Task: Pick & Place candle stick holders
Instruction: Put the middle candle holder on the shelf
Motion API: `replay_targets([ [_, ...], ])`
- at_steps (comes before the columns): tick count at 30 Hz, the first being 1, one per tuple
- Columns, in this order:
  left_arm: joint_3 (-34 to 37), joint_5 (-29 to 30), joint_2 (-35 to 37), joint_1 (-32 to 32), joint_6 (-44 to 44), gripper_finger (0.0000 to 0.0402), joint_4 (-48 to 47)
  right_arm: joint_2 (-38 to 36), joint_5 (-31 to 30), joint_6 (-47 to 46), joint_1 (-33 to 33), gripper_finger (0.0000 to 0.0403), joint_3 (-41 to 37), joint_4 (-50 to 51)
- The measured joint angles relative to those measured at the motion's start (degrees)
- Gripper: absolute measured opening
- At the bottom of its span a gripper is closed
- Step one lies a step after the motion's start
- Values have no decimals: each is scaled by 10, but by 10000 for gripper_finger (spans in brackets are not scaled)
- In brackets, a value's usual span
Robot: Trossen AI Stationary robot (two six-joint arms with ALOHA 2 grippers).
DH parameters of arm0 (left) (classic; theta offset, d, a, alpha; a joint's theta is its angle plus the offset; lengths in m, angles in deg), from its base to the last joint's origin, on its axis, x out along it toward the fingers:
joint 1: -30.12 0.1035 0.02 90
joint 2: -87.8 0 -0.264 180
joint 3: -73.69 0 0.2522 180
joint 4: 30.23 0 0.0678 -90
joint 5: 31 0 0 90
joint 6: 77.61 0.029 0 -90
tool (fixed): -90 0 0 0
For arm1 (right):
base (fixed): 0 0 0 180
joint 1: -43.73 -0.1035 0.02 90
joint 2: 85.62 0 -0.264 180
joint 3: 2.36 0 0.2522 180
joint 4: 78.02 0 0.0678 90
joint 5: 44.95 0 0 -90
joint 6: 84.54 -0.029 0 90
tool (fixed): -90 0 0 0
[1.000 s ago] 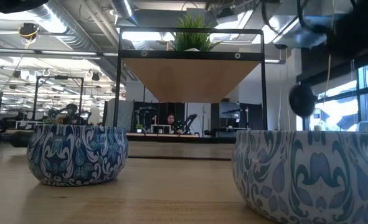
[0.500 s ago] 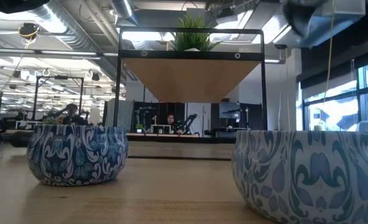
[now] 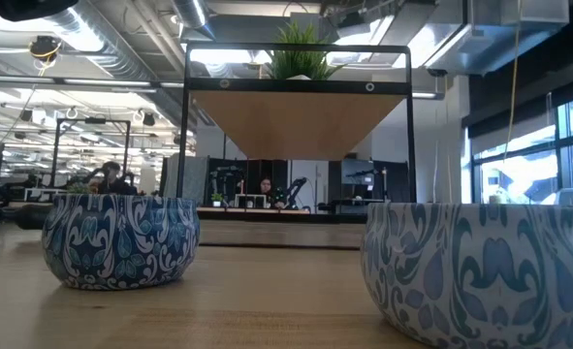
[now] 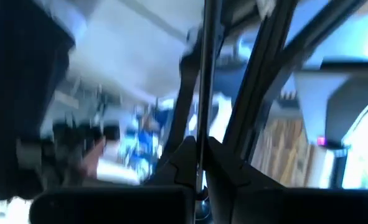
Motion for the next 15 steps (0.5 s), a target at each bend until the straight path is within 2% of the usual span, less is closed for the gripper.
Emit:
replay_targets([
  [4, 0, 4, 0, 0, 9, 2, 0, 0, 44, -24, 0, 18, 0, -75],
  [8, 0, 4, 0, 0, 11, 2, 0, 2, 34, -59, 5, 18, 0, -222],
  [12, 0, 4, 0, 0, 14, 2, 0, 15, -23, -77, 16, 18, 0, -423],
  [15, 0, 4, 0, 0, 19, 2, 0, 31, -91, -48, 28, 18, 0, -565],
])
